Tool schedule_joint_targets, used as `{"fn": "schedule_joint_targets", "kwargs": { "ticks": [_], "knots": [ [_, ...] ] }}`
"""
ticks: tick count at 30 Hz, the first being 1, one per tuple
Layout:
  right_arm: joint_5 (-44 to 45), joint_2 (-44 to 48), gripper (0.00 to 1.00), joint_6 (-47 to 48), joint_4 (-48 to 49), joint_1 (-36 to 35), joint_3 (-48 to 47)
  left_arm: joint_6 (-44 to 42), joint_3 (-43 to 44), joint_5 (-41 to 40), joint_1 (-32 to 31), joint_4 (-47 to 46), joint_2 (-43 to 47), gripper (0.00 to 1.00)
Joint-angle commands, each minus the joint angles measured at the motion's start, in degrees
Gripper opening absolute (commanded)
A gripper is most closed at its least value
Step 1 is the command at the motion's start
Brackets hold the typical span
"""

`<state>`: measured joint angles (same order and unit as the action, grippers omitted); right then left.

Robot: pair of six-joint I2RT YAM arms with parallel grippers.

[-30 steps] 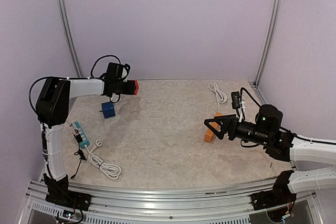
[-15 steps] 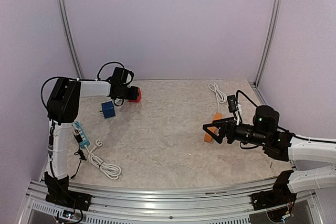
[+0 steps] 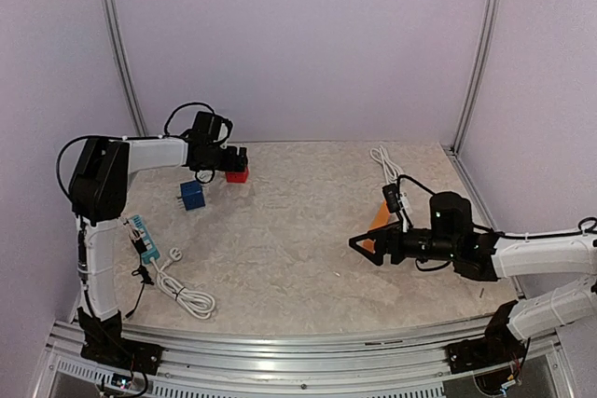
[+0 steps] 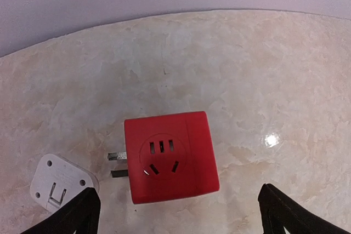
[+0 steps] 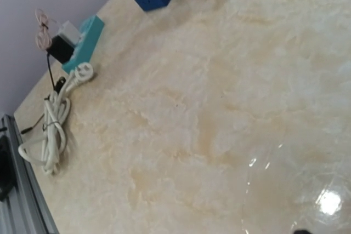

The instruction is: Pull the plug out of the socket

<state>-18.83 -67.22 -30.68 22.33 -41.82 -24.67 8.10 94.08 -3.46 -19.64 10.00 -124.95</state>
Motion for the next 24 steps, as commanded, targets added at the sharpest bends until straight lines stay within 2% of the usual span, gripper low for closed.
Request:
{"fn": "schedule_joint_targets", "kwargs": {
  "ticks": [1, 6, 12, 24],
  "knots": [
    [-1.9, -4.7, 0.90, 2.8, 1.9, -0.7, -3.9, 1.6, -5.0, 0.7, -1.9, -0.9, 13.3, 0.99],
    [-3.3, -12.8, 0.88, 5.1, 1.4, -3.0, -10.3, 5.3, -13.8, 0.9, -3.7, -0.4, 24.8, 0.99],
    [-4.2, -26.0, 0.83, 7.1, 0.4, -9.0, -21.3, 7.1, -23.0, -2.4, -6.6, 3.2, 38.8, 0.99],
    [-5.9, -51.4, 0.77, 1.8, 4.0, -22.6, -43.6, 11.7, -36.4, -5.1, -6.8, 12.4, 63.6, 0.99]
  ]
}}
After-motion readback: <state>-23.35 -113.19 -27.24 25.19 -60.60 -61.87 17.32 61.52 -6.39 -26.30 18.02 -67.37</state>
